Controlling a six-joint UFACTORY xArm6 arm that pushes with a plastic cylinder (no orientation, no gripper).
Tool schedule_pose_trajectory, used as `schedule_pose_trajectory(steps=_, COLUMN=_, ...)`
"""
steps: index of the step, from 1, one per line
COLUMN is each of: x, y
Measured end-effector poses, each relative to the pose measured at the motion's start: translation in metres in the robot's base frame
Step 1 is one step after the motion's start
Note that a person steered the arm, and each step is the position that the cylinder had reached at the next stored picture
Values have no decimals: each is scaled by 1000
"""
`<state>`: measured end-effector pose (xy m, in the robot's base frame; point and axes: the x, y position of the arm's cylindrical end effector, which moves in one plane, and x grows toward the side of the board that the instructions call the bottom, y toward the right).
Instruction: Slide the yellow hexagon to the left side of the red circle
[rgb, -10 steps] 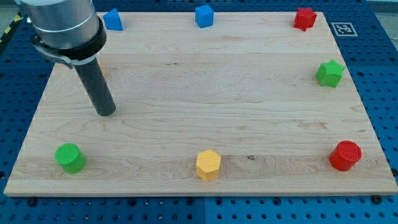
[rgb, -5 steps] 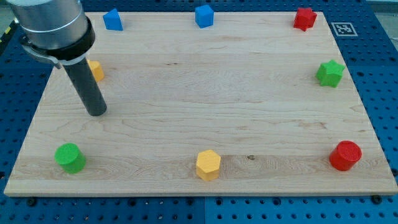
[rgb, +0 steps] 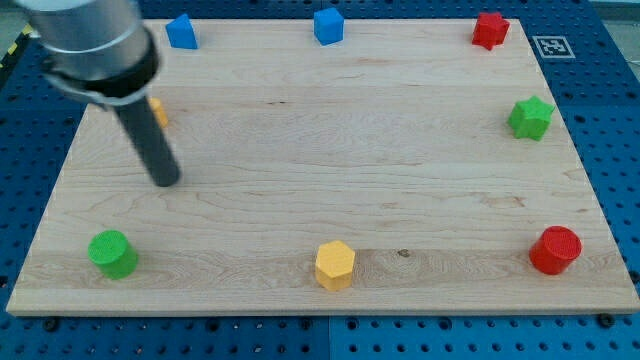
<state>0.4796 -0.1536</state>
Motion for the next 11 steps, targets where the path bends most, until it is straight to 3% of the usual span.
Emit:
schedule_pose_trajectory(steps=1, x=0, y=51)
schedule_pose_trajectory(steps=2, x=2, y=51)
schedule_pose_trajectory(steps=4, x=99, y=53)
schedule_pose_trajectory(steps=7, x=127, y=95)
schedule_pose_trajectory(steps=8, x=127, y=95)
schedule_pose_trajectory(steps=11, x=125, y=166)
